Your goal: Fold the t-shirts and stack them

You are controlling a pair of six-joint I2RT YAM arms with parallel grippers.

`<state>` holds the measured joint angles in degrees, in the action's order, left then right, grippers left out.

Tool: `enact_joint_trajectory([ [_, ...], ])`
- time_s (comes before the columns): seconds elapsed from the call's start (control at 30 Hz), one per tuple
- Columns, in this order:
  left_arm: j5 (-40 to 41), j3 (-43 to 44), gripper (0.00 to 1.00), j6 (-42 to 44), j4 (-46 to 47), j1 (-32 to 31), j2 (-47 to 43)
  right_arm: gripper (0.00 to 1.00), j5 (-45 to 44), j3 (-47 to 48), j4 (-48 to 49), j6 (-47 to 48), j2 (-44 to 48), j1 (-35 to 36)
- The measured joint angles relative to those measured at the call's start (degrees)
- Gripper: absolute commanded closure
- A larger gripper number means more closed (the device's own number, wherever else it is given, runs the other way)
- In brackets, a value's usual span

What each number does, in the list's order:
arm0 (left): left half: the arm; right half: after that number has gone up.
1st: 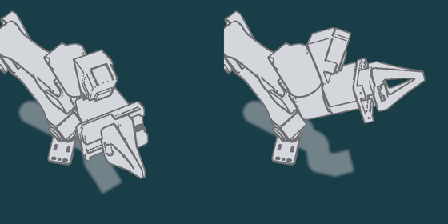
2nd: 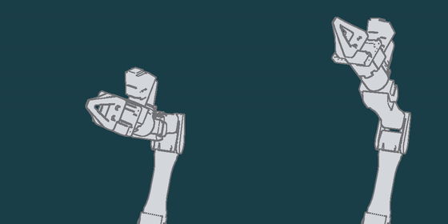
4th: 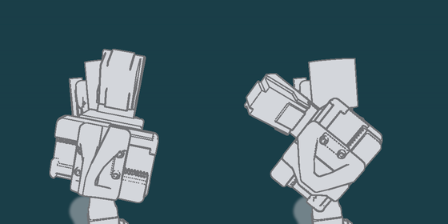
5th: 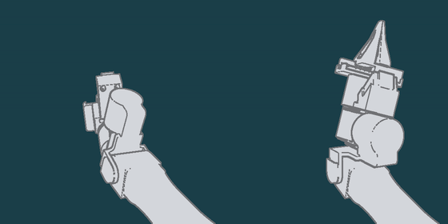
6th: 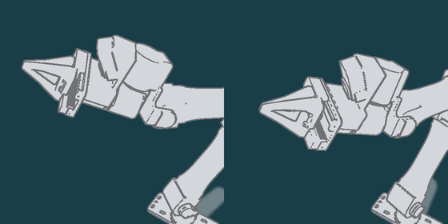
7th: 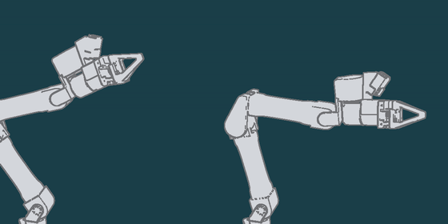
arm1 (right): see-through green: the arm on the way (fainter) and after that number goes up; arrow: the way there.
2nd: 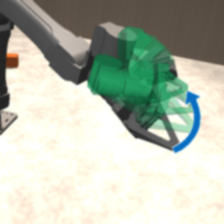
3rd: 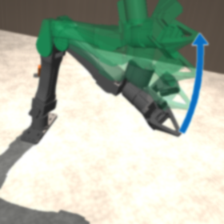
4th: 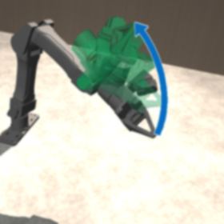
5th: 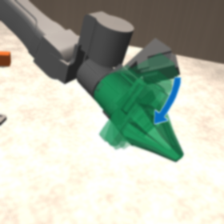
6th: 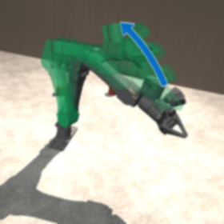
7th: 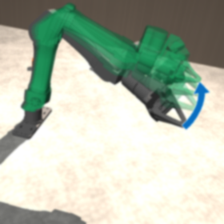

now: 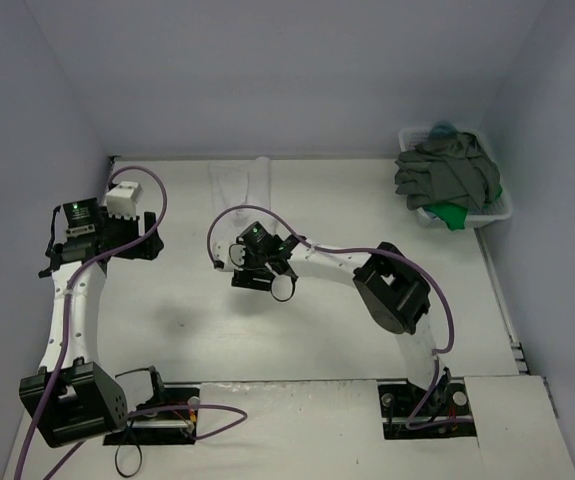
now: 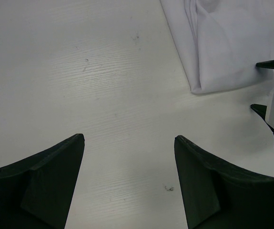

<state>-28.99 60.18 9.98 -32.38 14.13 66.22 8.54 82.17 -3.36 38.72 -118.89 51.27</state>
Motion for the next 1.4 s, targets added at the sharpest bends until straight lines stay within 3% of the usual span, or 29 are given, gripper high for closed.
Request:
enact_joint_trajectory([
  [0.63, -1.42, 0.00, 0.30, -0.24, -0.02, 1.53, 0.00, 0.31, -3.23, -0.96, 10.14, 4.04, -1.92, 1.31],
  [1.1, -2.14, 0.00, 0.30, -0.46, -0.04, 2.16, 1.77, 0.32, -2.14, 5.95, 15.82, 5.79, -8.44, -0.02],
  [1.2, -2.40, 0.02, 0.29, -0.68, -0.04, 2.43, 2.21, 0.40, -1.31, 6.27, 16.00, 5.92, -8.85, -0.48],
  [1.23, -2.51, 0.02, 0.29, -0.81, -0.04, 2.51, 2.29, 0.49, -0.96, 6.32, 15.93, 5.97, -8.90, -0.57],
  [1.33, -2.73, 0.04, 0.29, -1.16, -0.07, 2.56, 2.38, 0.62, -0.11, 6.56, 14.86, 6.12, -9.25, -0.70],
  [1.4, -2.84, 0.26, 0.30, -1.29, -0.15, 2.58, 2.40, 0.66, 0.35, 6.73, 13.99, 6.12, -9.31, -0.74],
])
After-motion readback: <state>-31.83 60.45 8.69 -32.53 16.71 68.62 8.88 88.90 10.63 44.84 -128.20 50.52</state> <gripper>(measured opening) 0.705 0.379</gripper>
